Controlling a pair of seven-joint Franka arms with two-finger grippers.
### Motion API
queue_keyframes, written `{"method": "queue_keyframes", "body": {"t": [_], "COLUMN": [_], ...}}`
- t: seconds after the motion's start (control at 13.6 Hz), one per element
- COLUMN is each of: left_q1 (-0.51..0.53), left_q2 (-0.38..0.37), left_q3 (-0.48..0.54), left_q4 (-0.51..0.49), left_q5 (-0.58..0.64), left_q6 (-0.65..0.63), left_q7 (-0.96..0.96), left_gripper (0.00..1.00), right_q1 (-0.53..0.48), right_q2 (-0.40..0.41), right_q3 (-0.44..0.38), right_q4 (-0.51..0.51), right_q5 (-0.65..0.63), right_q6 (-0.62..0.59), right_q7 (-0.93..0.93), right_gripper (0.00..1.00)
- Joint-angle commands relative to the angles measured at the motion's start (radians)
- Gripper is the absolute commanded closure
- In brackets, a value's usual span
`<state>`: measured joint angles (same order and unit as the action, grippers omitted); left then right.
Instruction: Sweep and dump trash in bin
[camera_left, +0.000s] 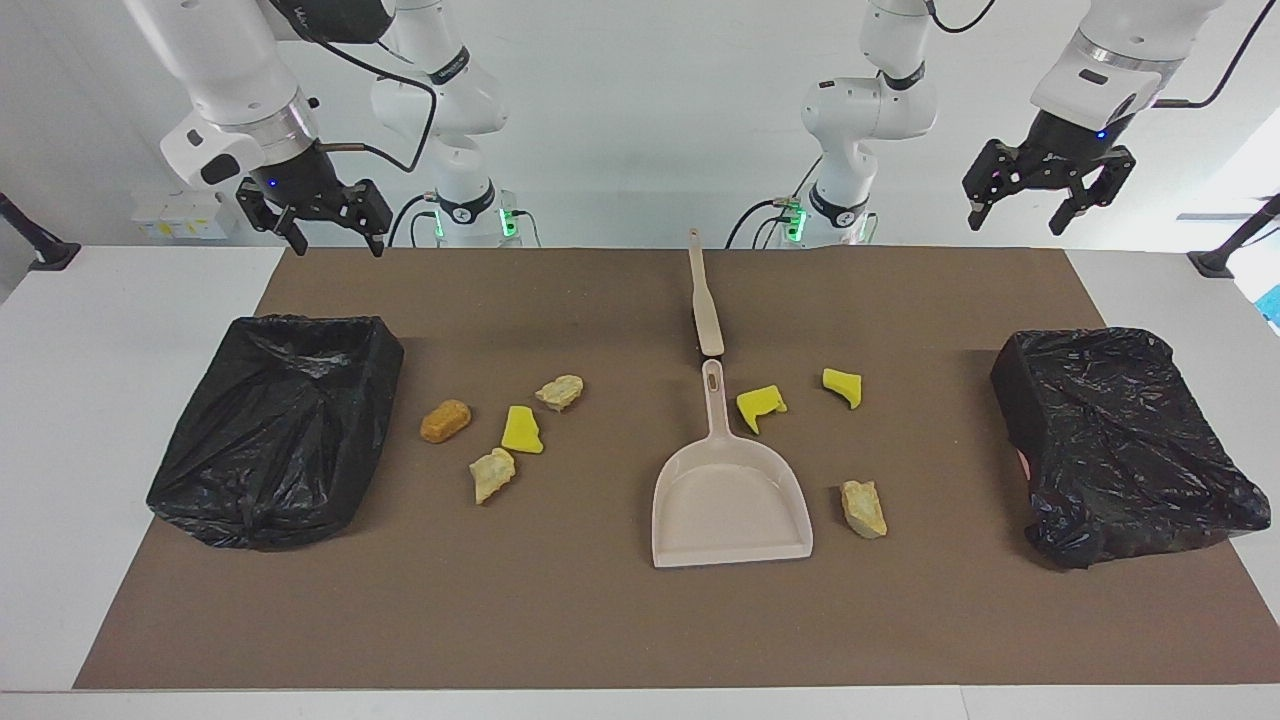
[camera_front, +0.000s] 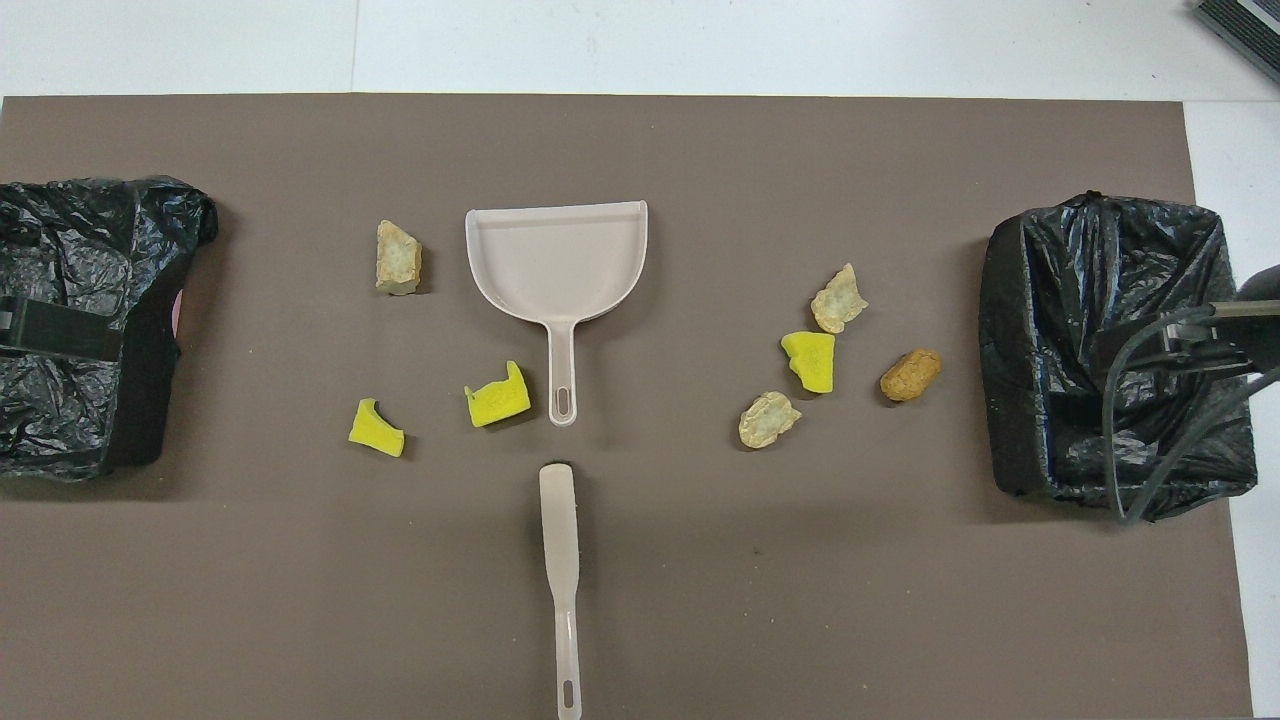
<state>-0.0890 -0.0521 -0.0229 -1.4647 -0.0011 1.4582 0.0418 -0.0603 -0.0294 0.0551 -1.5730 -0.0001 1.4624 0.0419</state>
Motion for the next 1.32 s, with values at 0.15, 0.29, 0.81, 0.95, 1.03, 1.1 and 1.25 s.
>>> {"method": "queue_keyframes", "body": {"t": [0.15, 0.29, 0.81, 0.95, 1.03, 1.1, 1.25], "left_q1": [-0.024, -0.050, -0.207, -0.267, -0.299, -0.325, -0.377], "left_q2": [-0.037, -0.057, -0.211, -0.256, -0.270, -0.281, -0.302], "left_q3": [-0.017, -0.018, -0.018, -0.018, -0.020, -0.020, -0.020], "left_q4": [-0.048, -0.080, -0.366, -0.448, -0.488, -0.523, -0.595], "left_q5": [-0.014, -0.014, -0.014, -0.014, -0.016, -0.016, -0.016], "left_q6": [0.007, 0.010, 0.112, 0.139, 0.157, 0.177, 0.217], "left_q7": [-0.007, -0.016, -0.164, -0.216, -0.252, -0.295, -0.368], "left_gripper": [0.00, 0.00, 0.00, 0.00, 0.00, 0.00, 0.00], "right_q1": [-0.009, 0.000, 0.008, 0.008, 0.011, 0.013, 0.026], "right_q2": [-0.029, -0.029, -0.050, -0.057, -0.057, -0.055, -0.049], "right_q3": [0.006, 0.006, 0.011, 0.014, 0.015, 0.019, 0.019], "right_q4": [-0.025, -0.027, -0.065, -0.081, -0.088, -0.093, -0.099], "right_q5": [0.022, 0.022, 0.020, 0.022, 0.022, 0.022, 0.023], "right_q6": [-0.013, -0.011, 0.035, 0.058, 0.065, 0.082, 0.099], "right_q7": [0.021, 0.023, 0.026, 0.023, 0.023, 0.023, 0.023], "right_gripper": [0.00, 0.00, 0.00, 0.00, 0.00, 0.00, 0.00]}}
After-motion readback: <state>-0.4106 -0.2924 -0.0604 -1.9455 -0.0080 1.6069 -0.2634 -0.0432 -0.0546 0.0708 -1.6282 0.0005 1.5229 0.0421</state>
